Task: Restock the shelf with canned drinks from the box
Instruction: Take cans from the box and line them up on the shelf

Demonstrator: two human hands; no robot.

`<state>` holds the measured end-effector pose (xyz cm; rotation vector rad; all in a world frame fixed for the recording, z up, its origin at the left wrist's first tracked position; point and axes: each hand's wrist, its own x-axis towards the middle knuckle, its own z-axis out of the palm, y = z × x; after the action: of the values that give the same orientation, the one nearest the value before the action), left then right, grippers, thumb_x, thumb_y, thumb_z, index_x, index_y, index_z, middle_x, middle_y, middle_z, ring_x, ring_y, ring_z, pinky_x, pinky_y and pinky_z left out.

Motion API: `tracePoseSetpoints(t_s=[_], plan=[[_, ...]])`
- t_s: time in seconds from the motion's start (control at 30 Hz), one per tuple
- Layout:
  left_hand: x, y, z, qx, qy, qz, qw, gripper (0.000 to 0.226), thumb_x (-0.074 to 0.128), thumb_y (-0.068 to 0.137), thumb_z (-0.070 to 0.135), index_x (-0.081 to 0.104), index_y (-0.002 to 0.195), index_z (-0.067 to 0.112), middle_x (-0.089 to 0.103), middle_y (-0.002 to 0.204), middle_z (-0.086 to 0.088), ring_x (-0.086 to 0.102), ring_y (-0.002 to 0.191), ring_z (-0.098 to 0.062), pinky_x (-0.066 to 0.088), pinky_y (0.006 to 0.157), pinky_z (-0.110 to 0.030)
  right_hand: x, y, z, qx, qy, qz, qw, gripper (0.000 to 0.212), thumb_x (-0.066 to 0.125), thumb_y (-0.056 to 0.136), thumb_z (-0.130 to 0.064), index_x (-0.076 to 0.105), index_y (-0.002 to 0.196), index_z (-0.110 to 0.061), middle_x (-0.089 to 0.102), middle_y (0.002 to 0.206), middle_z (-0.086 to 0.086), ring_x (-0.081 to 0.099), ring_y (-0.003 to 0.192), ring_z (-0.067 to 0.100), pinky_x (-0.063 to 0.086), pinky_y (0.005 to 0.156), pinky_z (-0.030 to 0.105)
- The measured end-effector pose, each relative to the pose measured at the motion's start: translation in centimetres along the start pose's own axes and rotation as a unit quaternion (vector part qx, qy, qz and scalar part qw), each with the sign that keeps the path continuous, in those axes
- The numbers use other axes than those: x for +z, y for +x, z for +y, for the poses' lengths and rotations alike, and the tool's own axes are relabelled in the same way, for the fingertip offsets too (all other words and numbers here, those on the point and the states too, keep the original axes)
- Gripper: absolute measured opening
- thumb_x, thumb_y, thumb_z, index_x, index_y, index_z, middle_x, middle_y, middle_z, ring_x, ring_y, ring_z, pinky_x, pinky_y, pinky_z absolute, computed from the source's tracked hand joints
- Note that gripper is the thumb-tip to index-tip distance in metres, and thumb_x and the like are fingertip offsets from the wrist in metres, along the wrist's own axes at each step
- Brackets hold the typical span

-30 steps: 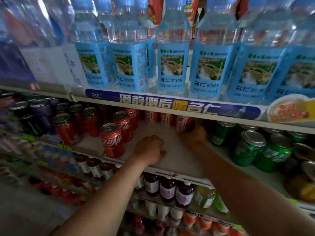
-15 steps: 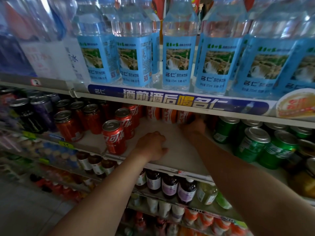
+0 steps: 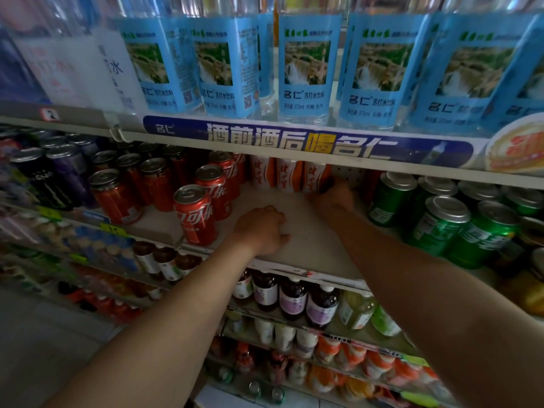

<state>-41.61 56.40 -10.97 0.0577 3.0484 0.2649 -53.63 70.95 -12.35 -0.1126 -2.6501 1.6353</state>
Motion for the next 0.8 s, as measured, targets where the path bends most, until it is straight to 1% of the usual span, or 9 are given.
tracePoseSetpoints(t_s=[0.13,0.2,0.3,0.4,0.5,0.6,0.67,0.73,0.8], plan=[[-0.1,-1.3,-0.4,0.011,-0.066,0.016,0.998,0.053,0.062,0.09,0.04,0.052,0.138,0.02,0.047,0.145,-0.002,0.045,0.133,-0.021,0.035,0.111,-0.031,-1.1,-1.1,0.1,-0.016,-0.063,-0.035,0.997,0.061,0.078,0.071,-0.045,0.058,0.124,-0.021,0.066,0.118,0.001,0.063,0.11,0.021,0.052,0.089,0.032],[-0.1,-3.1,-0.8,0.025,-0.127,0.099,0.987,0.042,0.066,0.087,0.033,0.061,0.127,0.02,0.056,0.133,0.0,0.054,0.122,-0.019,0.044,0.103,-0.033,-2.0,-3.1,-1.1,-0.068,-0.082,0.029,0.994,0.061,0.078,0.073,-0.042,0.059,0.124,-0.014,0.068,0.117,0.007,0.065,0.109,0.025,0.051,0.088,0.032],[0.0,-7.9,-1.6,0.04,-0.216,0.206,0.954,0.019,0.065,0.087,0.025,0.069,0.104,0.02,0.067,0.105,0.004,0.064,0.093,-0.012,0.052,0.079,-0.027,-2.4,-10.7,-4.2,-0.193,0.086,0.128,0.969,0.032,0.076,0.078,-0.024,0.061,0.105,-0.014,0.068,0.091,-0.002,0.065,0.081,0.014,0.051,0.074,0.029],[1.3,-14.2,-3.2,-0.035,-0.235,0.199,0.951,0.019,0.055,0.091,0.033,0.07,0.096,0.023,0.069,0.084,0.007,0.061,0.073,-0.005,0.048,0.063,-0.024,0.4,-20.0,-5.3,-0.28,0.184,-0.029,0.942,0.008,0.069,0.087,-0.019,0.062,0.09,-0.02,0.062,0.072,-0.008,0.059,0.062,0.01,0.049,0.058,0.025],[6.0,-21.0,-7.5,-0.223,-0.271,0.175,0.92,0.038,0.048,0.087,0.041,0.07,0.102,0.013,0.07,0.091,0.003,0.062,0.075,-0.013,0.043,0.07,-0.021,7.7,-26.2,-2.4,-0.304,0.181,-0.26,0.898,0.007,0.068,0.09,-0.02,0.064,0.088,-0.016,0.065,0.067,-0.002,0.062,0.057,0.013,0.05,0.053,0.029],[13.3,-27.7,-12.9,-0.37,-0.266,0.107,0.884,0.026,0.058,0.088,0.034,0.07,0.096,0.012,0.073,0.09,-0.004,0.068,0.081,-0.024,0.05,0.077,-0.028,16.1,-29.8,3.0,-0.29,0.071,-0.404,0.865,0.013,0.067,0.088,-0.03,0.065,0.085,-0.018,0.065,0.064,-0.003,0.06,0.054,0.01,0.05,0.052,0.03],[19.1,-33.0,-15.8,-0.472,-0.274,0.043,0.837,0.021,0.06,0.09,0.029,0.07,0.097,0.012,0.072,0.096,-0.009,0.067,0.093,-0.028,0.052,0.081,-0.034,22.5,-32.9,8.0,-0.26,-0.022,-0.49,0.832,0.022,0.064,0.078,-0.036,0.067,0.086,-0.016,0.066,0.068,-0.003,0.061,0.059,0.013,0.052,0.06,0.033],[24.3,-36.6,-17.3,-0.531,-0.279,0.019,0.8,0.026,0.061,0.087,0.03,0.071,0.097,0.009,0.07,0.103,-0.016,0.066,0.099,-0.033,0.051,0.081,-0.033,27.5,-34.6,14.2,-0.211,-0.118,-0.549,0.8,0.02,0.068,0.075,-0.026,0.068,0.088,-0.01,0.065,0.074,0.004,0.06,0.067,0.02,0.054,0.067,0.043],[31.6,-39.3,-19.5,-0.557,-0.309,-0.013,0.771,0.044,0.053,0.082,0.046,0.072,0.095,0.008,0.071,0.101,-0.017,0.068,0.097,-0.033,0.048,0.078,-0.032,32.8,-36.2,20.7,-0.192,-0.181,-0.586,0.766,0.012,0.071,0.072,-0.011,0.065,0.083,-0.011,0.06,0.074,0.005,0.058,0.069,0.02,0.054,0.068,0.05]])
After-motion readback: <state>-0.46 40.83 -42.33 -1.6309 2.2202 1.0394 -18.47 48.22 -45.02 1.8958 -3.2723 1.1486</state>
